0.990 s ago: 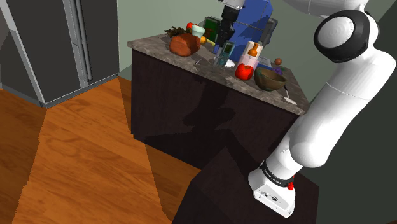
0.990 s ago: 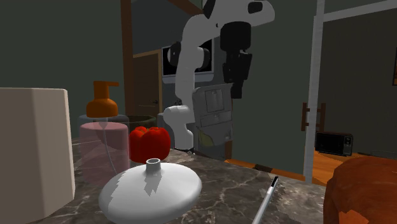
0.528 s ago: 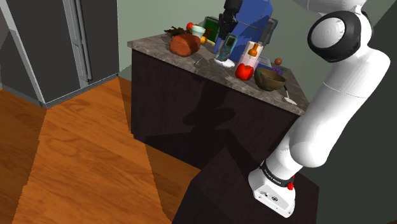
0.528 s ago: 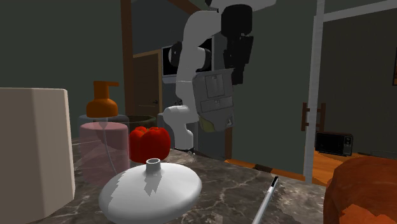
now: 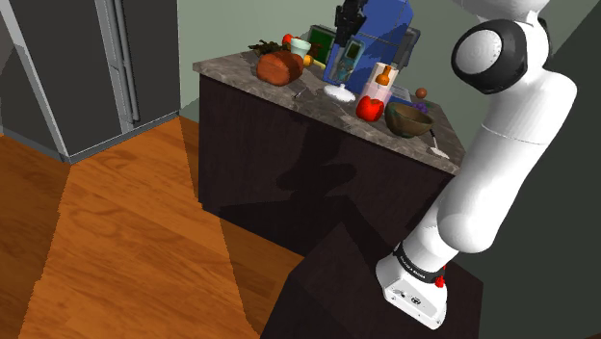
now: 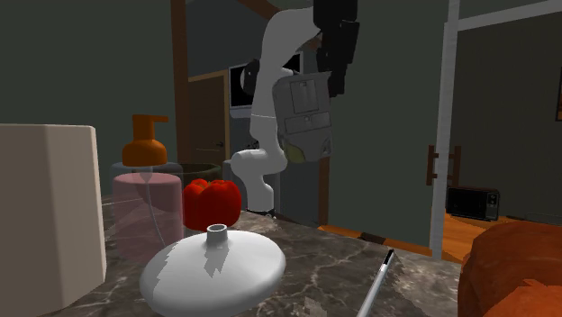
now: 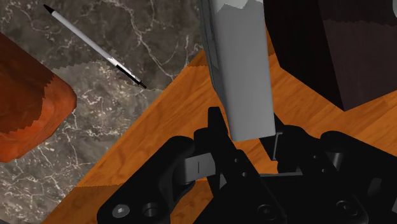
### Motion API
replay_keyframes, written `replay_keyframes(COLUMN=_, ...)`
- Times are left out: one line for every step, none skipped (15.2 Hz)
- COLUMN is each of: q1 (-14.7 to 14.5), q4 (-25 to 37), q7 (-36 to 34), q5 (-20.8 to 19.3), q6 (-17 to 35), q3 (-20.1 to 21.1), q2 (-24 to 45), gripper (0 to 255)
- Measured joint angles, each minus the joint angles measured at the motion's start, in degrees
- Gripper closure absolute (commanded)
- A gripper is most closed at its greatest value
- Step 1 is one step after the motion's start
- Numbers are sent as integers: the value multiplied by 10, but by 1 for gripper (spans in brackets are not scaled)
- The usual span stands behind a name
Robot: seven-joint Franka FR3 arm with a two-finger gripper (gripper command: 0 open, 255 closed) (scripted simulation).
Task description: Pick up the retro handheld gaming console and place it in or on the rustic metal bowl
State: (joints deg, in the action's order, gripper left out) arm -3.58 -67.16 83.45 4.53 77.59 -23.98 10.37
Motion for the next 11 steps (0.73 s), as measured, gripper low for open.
replay_keyframes(q1=3, q4=18, q7=2, q5=4, q6=-11, q3=-1, q2=7, gripper=255)
replay_keyframes(q1=7, q4=41, q7=4, q5=8, q6=-25, q3=-2, q2=17, gripper=255)
replay_keyframes(q1=11, q4=61, q7=5, q5=12, q6=-38, q3=-3, q2=25, gripper=255)
replay_keyframes(q1=15, q4=83, q7=6, q5=16, q6=-51, q3=-3, q2=34, gripper=255)
replay_keyframes(q1=18, q4=103, q7=7, q5=21, q6=-63, q3=-4, q2=42, gripper=255)
replay_keyframes(q1=21, q4=113, q7=8, q5=23, q6=-69, q3=-4, q2=47, gripper=255)
replay_keyframes(q1=21, q4=104, q7=12, q5=19, q6=-69, q3=-6, q2=38, gripper=255)
replay_keyframes(q1=22, q4=96, q7=17, q5=16, q6=-70, q3=-8, q2=29, gripper=255)
replay_keyframes(q1=19, q4=71, q7=21, q5=7, q6=-63, q3=-10, q2=9, gripper=255)
replay_keyframes(q1=21, q4=53, q7=29, q5=1, q6=-61, q3=-13, q2=-7, gripper=255)
replay_keyframes(q1=23, q4=38, q7=37, q5=-5, q6=-59, q3=-16, q2=-22, gripper=255)
